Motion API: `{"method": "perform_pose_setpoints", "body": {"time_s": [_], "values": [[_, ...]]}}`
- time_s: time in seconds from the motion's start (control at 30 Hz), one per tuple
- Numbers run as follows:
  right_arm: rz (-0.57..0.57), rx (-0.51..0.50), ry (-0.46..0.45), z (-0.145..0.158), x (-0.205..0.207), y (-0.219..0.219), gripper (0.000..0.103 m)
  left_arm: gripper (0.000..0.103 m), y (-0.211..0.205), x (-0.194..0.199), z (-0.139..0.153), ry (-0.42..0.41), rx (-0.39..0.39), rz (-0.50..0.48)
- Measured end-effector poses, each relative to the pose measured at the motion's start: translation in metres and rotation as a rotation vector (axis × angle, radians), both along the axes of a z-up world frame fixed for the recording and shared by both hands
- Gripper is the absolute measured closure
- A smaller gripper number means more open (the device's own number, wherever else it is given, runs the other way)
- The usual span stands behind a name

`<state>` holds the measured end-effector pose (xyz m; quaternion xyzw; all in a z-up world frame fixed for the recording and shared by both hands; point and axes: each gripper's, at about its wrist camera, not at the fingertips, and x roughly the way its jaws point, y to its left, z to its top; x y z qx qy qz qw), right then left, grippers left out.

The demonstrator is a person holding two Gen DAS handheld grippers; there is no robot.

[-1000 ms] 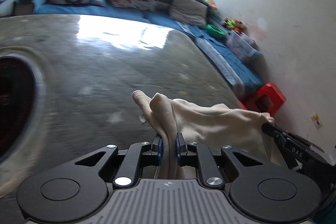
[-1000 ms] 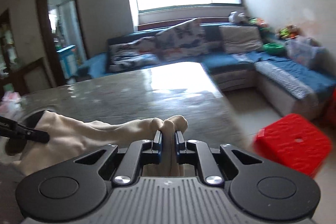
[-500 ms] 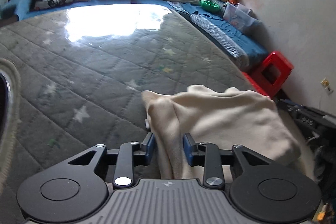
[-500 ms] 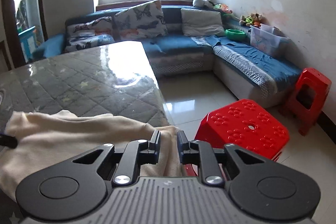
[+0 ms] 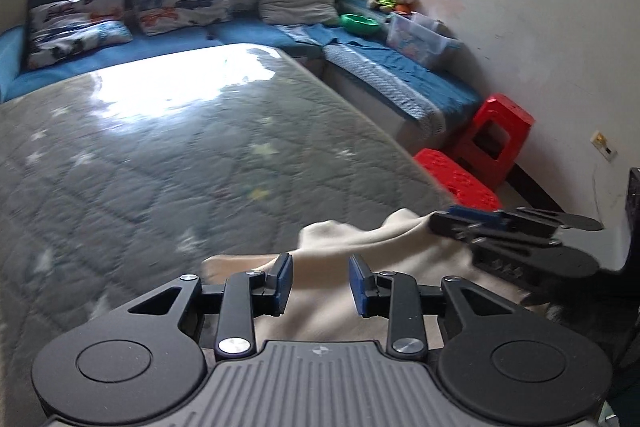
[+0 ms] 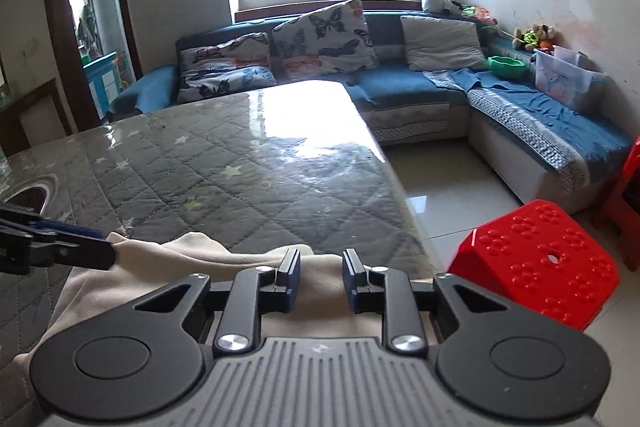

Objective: Fold clothes
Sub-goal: 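Lift the folded bundle with both grippers and carry it across the mat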

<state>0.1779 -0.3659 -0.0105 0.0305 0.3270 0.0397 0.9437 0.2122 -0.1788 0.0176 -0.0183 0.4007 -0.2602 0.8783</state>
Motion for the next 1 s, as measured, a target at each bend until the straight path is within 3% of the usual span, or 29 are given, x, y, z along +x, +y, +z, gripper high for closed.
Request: {"method": "perform_pose_setpoints", "body": {"time_s": [0.27,0.43,0.5,0.77,1.0], "values": [[-0.001,-0.026,0.027,-0.012,0.009,0.005,0.074,0.071,-0.026,0.016,-0.021,0.024,0.032,-0.027],[0.009,-0.021,0.014,-0.002,0.0,0.001,0.068,0.071,-0.024,0.015,-0.018,0.026,0.025,-0.011],[0.016,-0.026,0.006,0.003,-0.008,0.0,0.063,0.069,-0.022,0.011,-0.015,0.027,0.025,-0.01],[0.036,-0.034,-0.017,0.019,-0.069,-0.003,0.062,0.068,-0.018,-0.034,-0.002,-0.005,0.033,-0.077],[0.022,-0.04,-0.019,0.014,-0.115,-0.005,0.063,0.068,-0.01,-0.071,-0.007,-0.024,0.061,-0.106]]}}
